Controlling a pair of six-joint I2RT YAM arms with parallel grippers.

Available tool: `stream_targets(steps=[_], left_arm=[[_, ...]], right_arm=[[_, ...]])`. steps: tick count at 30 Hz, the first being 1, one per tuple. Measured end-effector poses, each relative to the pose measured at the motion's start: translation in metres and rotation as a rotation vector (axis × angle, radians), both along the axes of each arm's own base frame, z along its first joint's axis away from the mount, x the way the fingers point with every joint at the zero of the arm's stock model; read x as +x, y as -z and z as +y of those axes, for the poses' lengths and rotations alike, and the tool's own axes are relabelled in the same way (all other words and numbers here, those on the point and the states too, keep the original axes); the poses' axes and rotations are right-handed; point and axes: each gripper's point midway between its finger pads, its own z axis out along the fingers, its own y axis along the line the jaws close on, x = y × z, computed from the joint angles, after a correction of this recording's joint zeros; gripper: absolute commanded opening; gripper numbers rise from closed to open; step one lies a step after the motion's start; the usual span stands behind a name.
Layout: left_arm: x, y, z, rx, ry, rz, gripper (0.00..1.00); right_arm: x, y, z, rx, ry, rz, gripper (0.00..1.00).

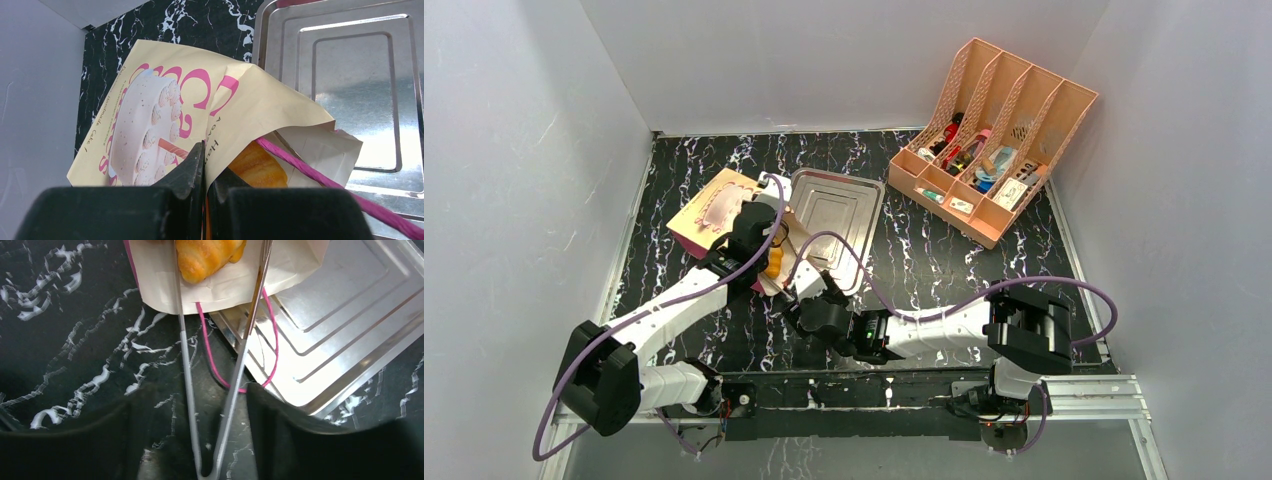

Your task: Take the fake bread out of the paper bag

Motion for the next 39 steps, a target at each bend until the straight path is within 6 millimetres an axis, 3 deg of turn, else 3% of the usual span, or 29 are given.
stream_targets(steps=[2, 3, 14, 20, 27, 34, 39], left_arm=[[-0.001, 0.0, 0.0, 0.0, 0.0, 0.001, 0.0], [-0.001, 0.0, 0.001, 0.001, 0.0, 0.002, 0.0], [-0.002, 0.0, 0.001, 0.0, -0.001, 0.005, 0.0], [-0.002, 0.0, 0.001, 0.0, -0.001, 0.006, 0.0], [-0.002, 0.0, 0.001, 0.0, -0.002, 0.006, 0.0], [-0.002, 0.001, 0.001, 0.0, -0.002, 0.007, 0.0], [-0.001, 0.002, 0.001, 0.001, -0.001, 0.009, 0.0]], right_arm=[[0.0, 0.001, 0.0, -0.005, -0.008, 0.002, 0.97], [0.0, 0.002, 0.0, -0.009, -0.015, 0.004, 0.98], [0.01, 0.038, -0.007, -0.058, -0.066, 0.065, 0.97], [0.018, 0.045, -0.002, -0.032, -0.091, 0.095, 0.92], [0.022, 0.078, 0.002, -0.055, -0.13, 0.151, 0.81], [0.023, 0.078, 0.01, -0.037, -0.165, 0.154, 0.63], [0.023, 0.079, 0.009, -0.032, -0.168, 0.156, 0.56]])
